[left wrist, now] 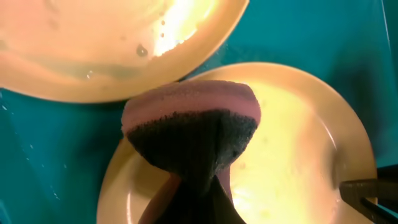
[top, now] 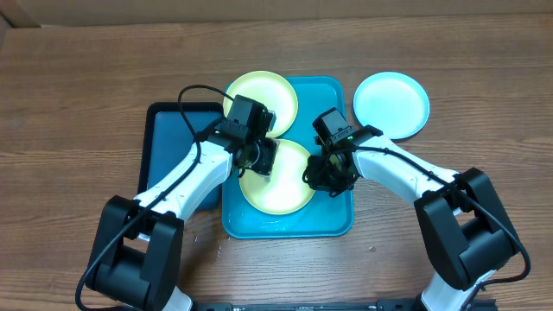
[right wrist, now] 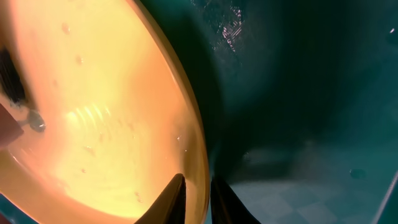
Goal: Clean dirty plates on tray and stack at the side
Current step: 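Scrub the held yellow plate with the left-held sponge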
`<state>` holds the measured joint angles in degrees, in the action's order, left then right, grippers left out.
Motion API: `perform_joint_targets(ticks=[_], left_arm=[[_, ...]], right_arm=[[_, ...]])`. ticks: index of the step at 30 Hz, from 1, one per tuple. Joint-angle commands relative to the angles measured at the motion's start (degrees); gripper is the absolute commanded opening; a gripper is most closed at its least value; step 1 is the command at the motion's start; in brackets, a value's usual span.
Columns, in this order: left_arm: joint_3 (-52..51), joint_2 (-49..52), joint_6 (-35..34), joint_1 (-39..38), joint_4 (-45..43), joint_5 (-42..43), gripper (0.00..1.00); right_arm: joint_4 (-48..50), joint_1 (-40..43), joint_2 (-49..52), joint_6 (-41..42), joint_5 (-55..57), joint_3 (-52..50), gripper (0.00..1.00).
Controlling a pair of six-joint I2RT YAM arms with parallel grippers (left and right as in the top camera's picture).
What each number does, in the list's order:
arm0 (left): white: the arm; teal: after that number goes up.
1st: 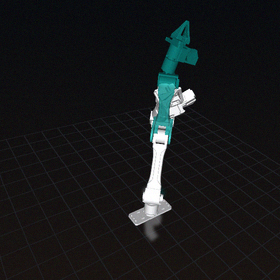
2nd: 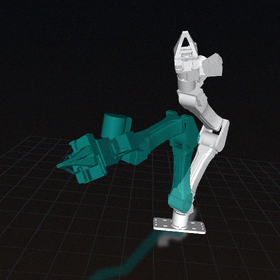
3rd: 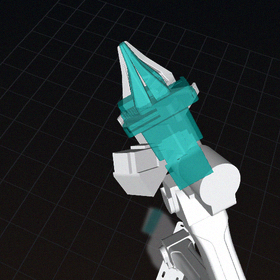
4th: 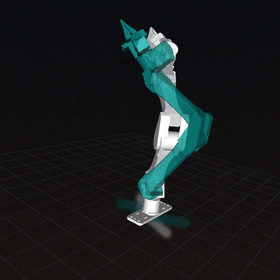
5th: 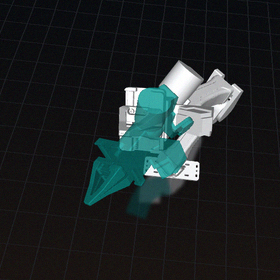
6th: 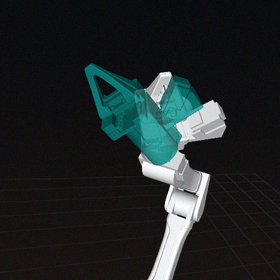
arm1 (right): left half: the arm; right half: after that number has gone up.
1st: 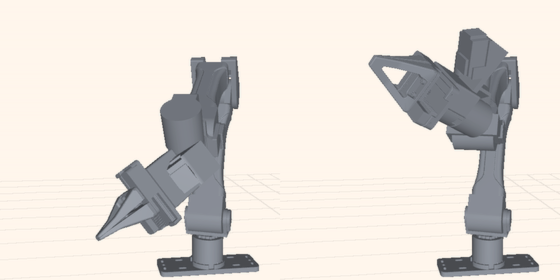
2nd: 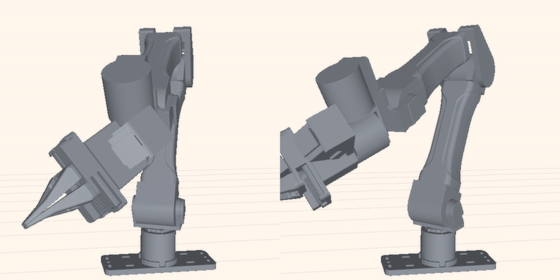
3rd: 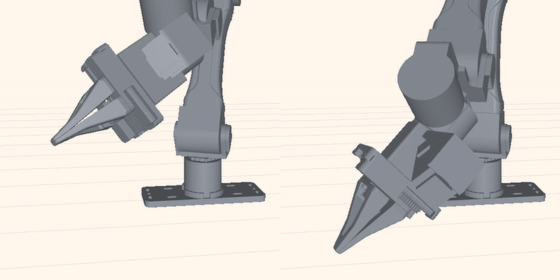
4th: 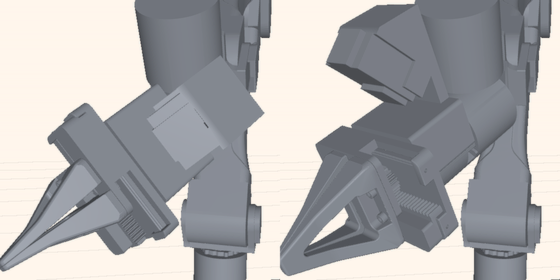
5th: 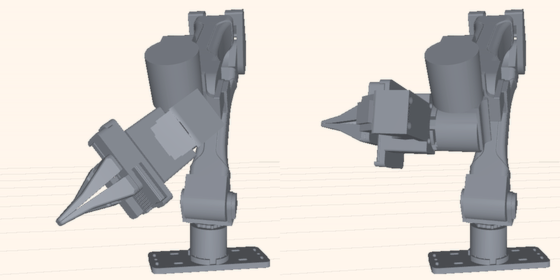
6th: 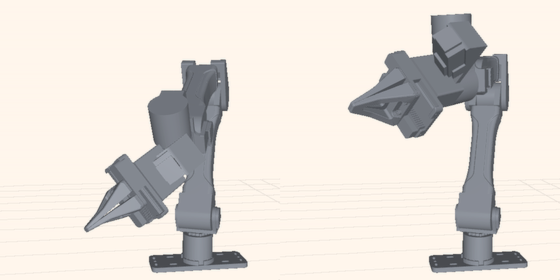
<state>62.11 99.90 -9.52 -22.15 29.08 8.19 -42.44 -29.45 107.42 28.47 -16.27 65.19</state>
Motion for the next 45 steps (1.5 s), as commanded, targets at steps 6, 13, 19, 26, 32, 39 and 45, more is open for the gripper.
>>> perform_joint_targets(ticks=[6, 13, 19, 26, 32, 39, 45], left_arm=[[-0.31, 0.20, 0.68, -0.52, -2.21, -1.33, 0.04], [-0.31, 0.20, 1.86, -0.26, -5.42, -4.85, 0.04], [-0.59, 0.20, 1.81, -0.68, -4.96, -5.29, 0.04], [-1.60, 0.20, 1.31, -1.84, -4.31, -8.04, 0.04], [-1.60, 0.20, 0.46, -2.29, -5.01, -8.83, 0.04], [-1.57, 0.20, 0.11, -2.29, -7.72, -10.19, 0.04], [-1.57, 0.20, -0.22, -2.32, -5.92, -13.33, 0.04]], right_arm=[[0.39, -0.22, -0.15, 0.02, 0.15, -0.39, 0.17], [0.39, -0.22, -0.15, 0.02, 0.15, -0.39, 0.17], [0.39, -0.22, -0.15, 0.02, 0.17, -0.39, 0.18], [0.39, -0.22, -0.15, 0.02, 0.17, -0.39, 0.18], [0.61, -0.22, -0.15, 0.02, 0.17, -0.39, 0.18], [0.59, -0.22, -0.15, 0.02, 0.17, -0.39, 0.18], [0.59, -0.22, -0.15, 0.02, 0.17, -0.39, 0.18]])
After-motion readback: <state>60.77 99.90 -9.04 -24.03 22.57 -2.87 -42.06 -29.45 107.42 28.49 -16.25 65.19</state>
